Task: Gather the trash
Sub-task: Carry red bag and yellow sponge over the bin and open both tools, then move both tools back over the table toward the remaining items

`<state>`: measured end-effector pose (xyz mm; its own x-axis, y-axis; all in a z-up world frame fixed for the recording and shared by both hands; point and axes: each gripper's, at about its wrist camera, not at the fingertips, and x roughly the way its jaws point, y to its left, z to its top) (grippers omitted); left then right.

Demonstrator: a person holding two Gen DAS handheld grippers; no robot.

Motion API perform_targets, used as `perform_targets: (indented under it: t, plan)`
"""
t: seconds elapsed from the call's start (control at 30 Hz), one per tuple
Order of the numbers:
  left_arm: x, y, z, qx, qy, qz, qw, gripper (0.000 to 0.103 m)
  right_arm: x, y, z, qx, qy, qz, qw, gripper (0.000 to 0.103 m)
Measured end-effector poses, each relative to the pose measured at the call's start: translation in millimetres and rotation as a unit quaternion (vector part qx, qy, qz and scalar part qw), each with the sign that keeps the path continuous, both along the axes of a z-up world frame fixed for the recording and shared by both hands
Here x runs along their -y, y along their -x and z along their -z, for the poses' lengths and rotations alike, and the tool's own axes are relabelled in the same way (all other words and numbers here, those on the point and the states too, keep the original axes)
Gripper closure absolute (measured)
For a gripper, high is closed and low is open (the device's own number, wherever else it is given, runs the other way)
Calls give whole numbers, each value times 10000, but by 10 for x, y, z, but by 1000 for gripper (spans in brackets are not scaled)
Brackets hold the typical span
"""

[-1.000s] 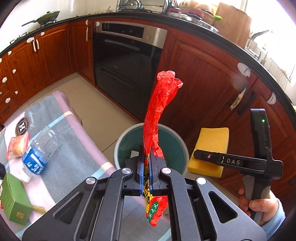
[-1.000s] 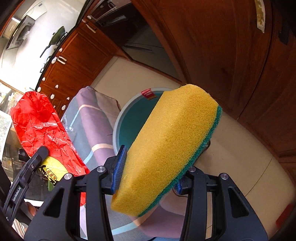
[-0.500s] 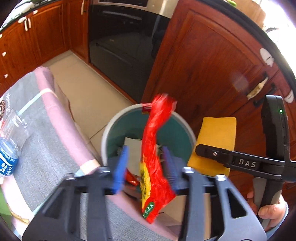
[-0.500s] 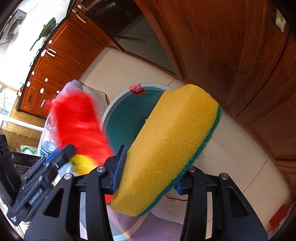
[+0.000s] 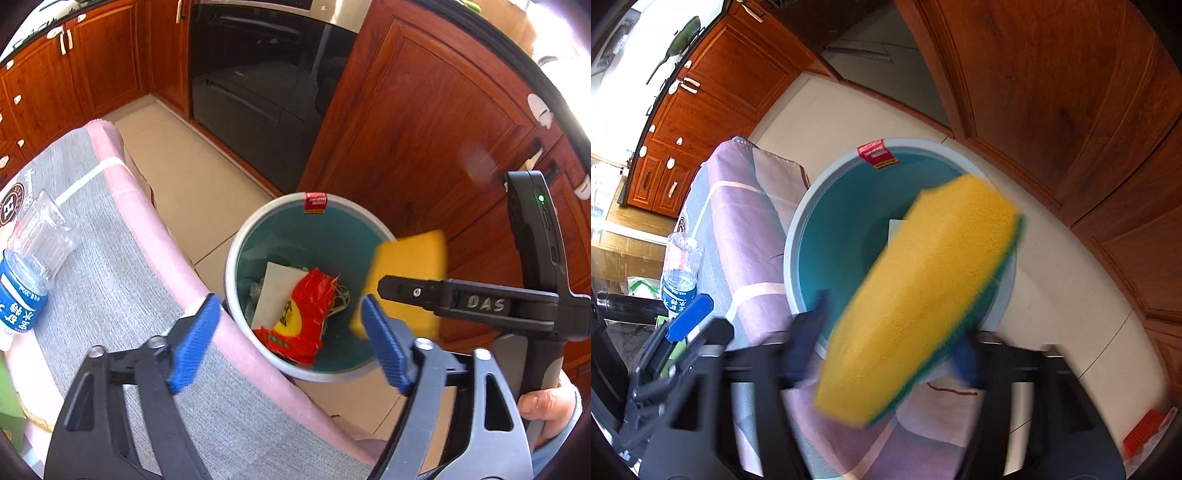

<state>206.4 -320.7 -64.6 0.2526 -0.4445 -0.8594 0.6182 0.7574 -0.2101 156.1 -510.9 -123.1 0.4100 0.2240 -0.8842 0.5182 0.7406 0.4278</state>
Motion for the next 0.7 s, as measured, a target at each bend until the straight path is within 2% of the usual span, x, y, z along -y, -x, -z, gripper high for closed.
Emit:
perform_targets:
  t: [0.03,0.13,0.4,0.7]
  plan:
    - [-18,-6,-26,24,-12,-10,10000,11,-7,5,-2,-22,2,38,10000,21]
    - [-66,29,-37,69,-59,-15,10000,8,-5,28,25,-156,-52,152,9997,20]
    - [-340,107,-40,-58,-18,-141,9999,7,-65,159,66,-427,-109,323,9985,18]
    - [-763,277,-198,37,49,-336,9994,7,-347,271,-145,-378,0,263,9989,16]
